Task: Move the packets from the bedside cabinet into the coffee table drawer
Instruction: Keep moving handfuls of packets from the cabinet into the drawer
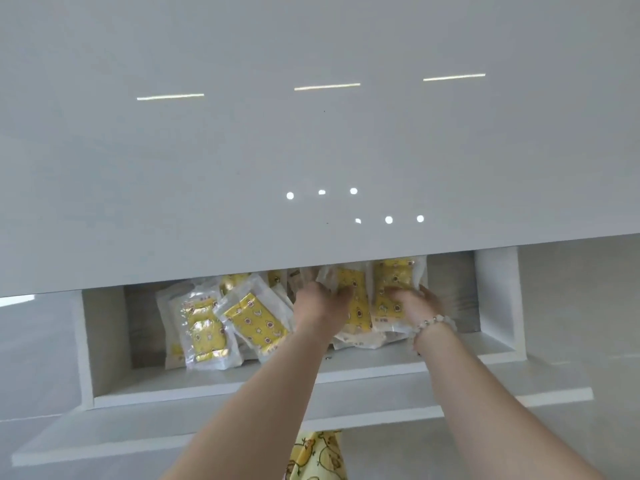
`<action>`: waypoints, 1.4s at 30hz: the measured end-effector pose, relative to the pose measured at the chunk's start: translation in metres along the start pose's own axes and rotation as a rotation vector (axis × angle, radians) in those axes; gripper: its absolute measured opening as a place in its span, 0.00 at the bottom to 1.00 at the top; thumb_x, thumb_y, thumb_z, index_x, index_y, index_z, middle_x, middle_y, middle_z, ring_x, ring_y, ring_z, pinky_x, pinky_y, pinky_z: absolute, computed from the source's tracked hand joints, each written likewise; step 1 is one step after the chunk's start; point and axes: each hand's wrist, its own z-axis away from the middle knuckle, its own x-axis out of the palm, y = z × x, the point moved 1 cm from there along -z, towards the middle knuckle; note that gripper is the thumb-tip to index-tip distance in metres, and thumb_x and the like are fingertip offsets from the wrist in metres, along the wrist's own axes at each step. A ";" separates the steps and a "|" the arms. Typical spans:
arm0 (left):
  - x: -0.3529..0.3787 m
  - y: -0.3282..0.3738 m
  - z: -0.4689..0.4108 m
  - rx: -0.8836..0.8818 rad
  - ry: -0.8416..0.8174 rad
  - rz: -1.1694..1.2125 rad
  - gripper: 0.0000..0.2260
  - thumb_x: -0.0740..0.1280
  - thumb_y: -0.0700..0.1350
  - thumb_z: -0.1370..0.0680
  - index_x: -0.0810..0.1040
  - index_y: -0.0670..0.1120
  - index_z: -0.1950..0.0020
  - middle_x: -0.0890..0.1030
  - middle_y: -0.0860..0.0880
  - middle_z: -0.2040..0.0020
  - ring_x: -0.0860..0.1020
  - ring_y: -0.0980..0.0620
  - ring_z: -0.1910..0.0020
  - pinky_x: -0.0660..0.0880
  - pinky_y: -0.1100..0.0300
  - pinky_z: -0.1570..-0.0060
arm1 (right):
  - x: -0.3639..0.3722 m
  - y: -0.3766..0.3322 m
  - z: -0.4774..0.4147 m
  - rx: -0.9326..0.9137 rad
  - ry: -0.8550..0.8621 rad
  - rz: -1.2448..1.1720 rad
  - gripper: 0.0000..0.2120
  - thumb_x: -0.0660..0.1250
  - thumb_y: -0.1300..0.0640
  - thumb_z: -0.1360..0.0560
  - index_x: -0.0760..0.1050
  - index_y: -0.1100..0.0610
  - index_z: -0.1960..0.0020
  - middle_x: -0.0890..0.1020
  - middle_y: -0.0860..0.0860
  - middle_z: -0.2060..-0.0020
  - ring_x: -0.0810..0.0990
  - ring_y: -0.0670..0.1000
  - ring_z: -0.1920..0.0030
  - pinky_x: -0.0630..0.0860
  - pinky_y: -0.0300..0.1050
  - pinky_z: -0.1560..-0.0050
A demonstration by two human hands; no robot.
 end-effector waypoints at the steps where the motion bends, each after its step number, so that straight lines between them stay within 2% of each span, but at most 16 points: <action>1: -0.002 -0.003 0.000 0.020 0.023 -0.060 0.22 0.63 0.54 0.22 0.64 0.44 0.71 0.66 0.50 0.74 0.66 0.54 0.75 0.60 0.63 0.76 | -0.002 -0.001 0.000 -0.013 0.012 -0.002 0.22 0.68 0.56 0.25 0.69 0.59 0.34 0.77 0.56 0.48 0.73 0.54 0.51 0.69 0.45 0.51; 4: -0.014 -0.006 0.004 0.136 0.063 -0.317 0.21 0.60 0.58 0.22 0.74 0.40 0.57 0.72 0.49 0.67 0.76 0.50 0.63 0.69 0.62 0.67 | -0.006 -0.002 0.000 -0.060 0.121 0.150 0.27 0.68 0.54 0.26 0.65 0.61 0.30 0.75 0.58 0.37 0.74 0.58 0.40 0.69 0.46 0.45; 7: -0.025 -0.007 0.013 0.163 0.058 -0.436 0.21 0.58 0.56 0.20 0.74 0.39 0.42 0.79 0.44 0.49 0.78 0.45 0.46 0.73 0.58 0.55 | -0.005 -0.007 0.014 -0.069 0.232 0.345 0.27 0.68 0.53 0.27 0.65 0.60 0.31 0.74 0.57 0.37 0.74 0.59 0.38 0.70 0.45 0.45; 12: -0.067 -0.007 0.052 0.293 0.107 -0.710 0.17 0.53 0.52 0.18 0.73 0.43 0.40 0.79 0.46 0.47 0.79 0.46 0.47 0.71 0.59 0.59 | -0.012 -0.024 0.070 -0.243 0.280 0.712 0.22 0.62 0.51 0.23 0.68 0.57 0.32 0.74 0.56 0.36 0.74 0.57 0.38 0.72 0.45 0.44; 15: -0.108 -0.014 0.091 0.432 0.211 -0.953 0.15 0.52 0.51 0.17 0.73 0.46 0.39 0.79 0.48 0.45 0.76 0.48 0.43 0.69 0.59 0.56 | -0.010 -0.035 0.125 -0.477 0.235 0.907 0.14 0.57 0.49 0.21 0.75 0.53 0.42 0.79 0.49 0.46 0.78 0.50 0.49 0.75 0.41 0.52; 17: -0.146 -0.015 0.127 0.498 0.298 -1.018 0.15 0.50 0.51 0.17 0.74 0.48 0.41 0.79 0.49 0.46 0.75 0.49 0.42 0.69 0.59 0.53 | -0.007 -0.051 0.176 -0.621 0.199 1.000 0.14 0.53 0.47 0.20 0.76 0.51 0.47 0.79 0.47 0.52 0.77 0.46 0.53 0.76 0.40 0.53; 19: -0.188 -0.018 0.166 0.539 0.408 -0.983 0.14 0.52 0.51 0.17 0.76 0.50 0.46 0.76 0.53 0.57 0.76 0.49 0.45 0.71 0.57 0.54 | -0.004 -0.075 0.235 -0.780 0.196 1.062 0.16 0.50 0.46 0.20 0.75 0.50 0.48 0.78 0.46 0.52 0.76 0.46 0.50 0.74 0.41 0.49; 20: -0.214 -0.018 0.190 0.567 0.511 -0.922 0.11 0.57 0.52 0.19 0.76 0.51 0.54 0.72 0.54 0.65 0.78 0.49 0.50 0.71 0.57 0.59 | -0.002 -0.089 0.267 -0.871 0.207 1.074 0.16 0.49 0.47 0.20 0.74 0.50 0.48 0.77 0.45 0.52 0.76 0.46 0.49 0.73 0.42 0.47; 21: -0.241 -0.018 0.216 0.554 0.606 -0.860 0.10 0.66 0.53 0.24 0.74 0.52 0.63 0.70 0.54 0.71 0.80 0.50 0.60 0.69 0.58 0.67 | 0.000 -0.103 0.299 -0.968 0.214 1.073 0.17 0.48 0.47 0.20 0.74 0.50 0.47 0.77 0.45 0.52 0.75 0.47 0.48 0.72 0.43 0.45; 23: -0.285 -0.031 0.254 0.599 0.789 -0.746 0.20 0.79 0.53 0.39 0.69 0.51 0.77 0.69 0.50 0.80 0.75 0.50 0.78 0.63 0.62 0.81 | 0.007 -0.132 0.361 -1.125 0.213 1.082 0.17 0.48 0.50 0.19 0.75 0.52 0.45 0.78 0.47 0.49 0.74 0.48 0.45 0.71 0.43 0.44; 25: -0.322 -0.046 0.290 0.594 0.942 -0.640 0.20 0.74 0.53 0.34 0.69 0.49 0.80 0.70 0.50 0.82 0.73 0.50 0.82 0.60 0.65 0.83 | 0.019 -0.158 0.421 -1.270 0.234 1.093 0.18 0.48 0.51 0.19 0.75 0.54 0.44 0.78 0.49 0.48 0.74 0.49 0.44 0.71 0.43 0.45; 27: -0.356 -0.055 0.331 0.629 1.120 -0.599 0.20 0.59 0.55 0.28 0.69 0.48 0.79 0.69 0.51 0.81 0.72 0.51 0.82 0.57 0.66 0.80 | 0.037 -0.181 0.476 -1.428 0.261 1.078 0.18 0.48 0.52 0.19 0.76 0.55 0.45 0.79 0.50 0.48 0.75 0.50 0.46 0.71 0.43 0.46; 30: -0.391 -0.080 0.375 0.570 1.322 -0.546 0.21 0.55 0.54 0.28 0.70 0.49 0.79 0.69 0.51 0.81 0.71 0.52 0.82 0.55 0.66 0.78 | 0.069 -0.198 0.547 -1.638 0.245 1.076 0.18 0.49 0.52 0.19 0.76 0.57 0.45 0.79 0.52 0.47 0.75 0.52 0.44 0.69 0.45 0.47; 35: -0.422 -0.142 0.448 0.401 1.528 -0.500 0.17 0.70 0.51 0.30 0.71 0.48 0.78 0.70 0.52 0.81 0.74 0.52 0.78 0.60 0.65 0.81 | 0.132 -0.180 0.638 -1.925 0.132 1.201 0.19 0.50 0.50 0.19 0.76 0.58 0.44 0.79 0.54 0.45 0.73 0.54 0.41 0.67 0.47 0.43; 39: -0.426 -0.208 0.496 0.206 1.662 -0.466 0.19 0.58 0.53 0.27 0.74 0.48 0.76 0.72 0.53 0.79 0.75 0.51 0.75 0.65 0.63 0.80 | 0.179 -0.144 0.696 -2.116 0.032 1.296 0.20 0.51 0.49 0.19 0.76 0.58 0.43 0.78 0.54 0.44 0.73 0.54 0.40 0.67 0.47 0.42; 42: -0.416 -0.263 0.524 0.015 1.694 -0.447 0.15 0.71 0.51 0.31 0.74 0.48 0.75 0.72 0.53 0.78 0.75 0.51 0.76 0.64 0.63 0.81 | 0.211 -0.109 0.728 -2.231 -0.029 1.368 0.20 0.50 0.48 0.19 0.76 0.58 0.42 0.78 0.54 0.44 0.73 0.54 0.40 0.68 0.47 0.42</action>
